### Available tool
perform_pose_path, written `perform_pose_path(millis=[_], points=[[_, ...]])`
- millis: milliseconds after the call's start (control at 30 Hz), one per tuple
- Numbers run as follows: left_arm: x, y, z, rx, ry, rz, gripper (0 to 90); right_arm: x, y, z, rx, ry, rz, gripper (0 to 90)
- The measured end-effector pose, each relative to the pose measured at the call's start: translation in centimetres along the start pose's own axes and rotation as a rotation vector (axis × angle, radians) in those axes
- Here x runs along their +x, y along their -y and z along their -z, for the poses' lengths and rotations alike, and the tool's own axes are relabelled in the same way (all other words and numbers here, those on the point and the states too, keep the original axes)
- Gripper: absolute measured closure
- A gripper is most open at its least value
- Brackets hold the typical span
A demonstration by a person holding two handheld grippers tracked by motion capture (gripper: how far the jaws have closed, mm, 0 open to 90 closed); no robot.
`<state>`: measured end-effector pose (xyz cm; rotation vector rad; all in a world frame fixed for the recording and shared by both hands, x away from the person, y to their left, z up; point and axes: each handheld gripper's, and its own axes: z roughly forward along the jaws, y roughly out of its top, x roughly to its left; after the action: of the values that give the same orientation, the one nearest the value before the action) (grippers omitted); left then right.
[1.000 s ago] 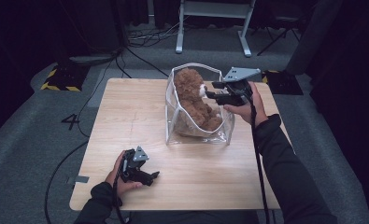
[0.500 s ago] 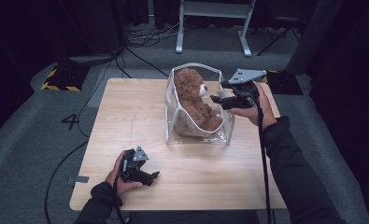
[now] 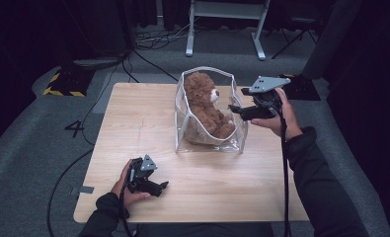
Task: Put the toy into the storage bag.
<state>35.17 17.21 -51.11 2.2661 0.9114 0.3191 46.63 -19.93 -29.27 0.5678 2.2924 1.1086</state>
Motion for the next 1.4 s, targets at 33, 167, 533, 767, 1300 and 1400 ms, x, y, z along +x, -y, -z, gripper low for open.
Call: perform_pose_path(millis=[33,167,533,767,1300,1400], points=[[0.0,0.0,0.0,0.001,-0.001,0.000,1.4,0.0,0.1,0.1,-0.001,0.007,0.002,28.5],[0.0,0.0,0.0,0.002,-0.001,-0.001,1.4,0.0,0.4,0.7,0.002,0.018,0.003,28.5],[0.0,0.0,0.0,0.001,-0.001,-0.001,1.4,0.2,1.6,1.8,0.037,0.059,0.019,26.3],[0.0,0.0,0.0,0.001,-0.001,-0.001,1.4,0.4,2.5,2.3,0.049,0.070,0.030,25.9],[0.0,0.0,0.0,0.001,-0.001,-0.001,1.4,0.7,4.8,2.9,0.090,0.103,0.039,25.2],[0.0,0.0,0.0,0.000,0.000,0.000,1.4,0.7,5.6,2.9,0.099,0.103,0.039,25.2]])
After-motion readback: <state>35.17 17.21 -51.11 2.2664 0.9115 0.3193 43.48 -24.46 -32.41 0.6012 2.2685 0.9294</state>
